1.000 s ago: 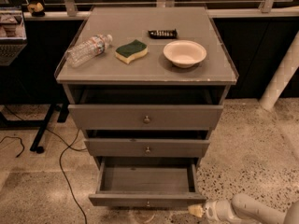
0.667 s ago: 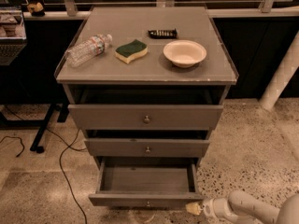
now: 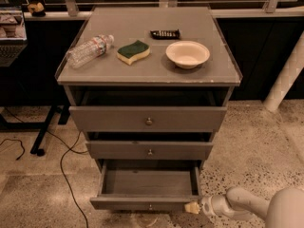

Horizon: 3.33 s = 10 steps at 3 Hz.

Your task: Close bottom drawer

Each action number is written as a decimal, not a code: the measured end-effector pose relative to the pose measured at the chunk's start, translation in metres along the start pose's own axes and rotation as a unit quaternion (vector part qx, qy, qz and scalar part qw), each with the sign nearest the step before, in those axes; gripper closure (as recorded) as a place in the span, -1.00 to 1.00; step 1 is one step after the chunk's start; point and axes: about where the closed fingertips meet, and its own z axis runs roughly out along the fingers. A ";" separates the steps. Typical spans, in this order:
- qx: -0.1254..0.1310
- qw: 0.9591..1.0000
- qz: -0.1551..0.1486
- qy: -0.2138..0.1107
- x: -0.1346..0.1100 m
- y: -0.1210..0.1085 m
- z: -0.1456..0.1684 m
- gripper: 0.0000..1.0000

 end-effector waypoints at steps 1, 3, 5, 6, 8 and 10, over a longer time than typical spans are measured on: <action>0.001 1.000 -0.004 0.000 -0.010 -0.002 0.005 1.00; 0.006 1.000 -0.010 -0.010 -0.028 -0.002 0.011 1.00; 0.029 0.998 -0.013 -0.049 -0.067 0.004 0.013 1.00; 0.044 0.996 -0.012 -0.081 -0.094 0.006 0.010 1.00; 0.043 0.996 0.005 -0.079 -0.073 0.006 0.002 1.00; 0.055 0.993 0.070 -0.076 -0.026 -0.009 -0.008 1.00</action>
Offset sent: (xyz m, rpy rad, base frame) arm 0.0311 0.0043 0.0032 -0.0137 -0.0282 0.0005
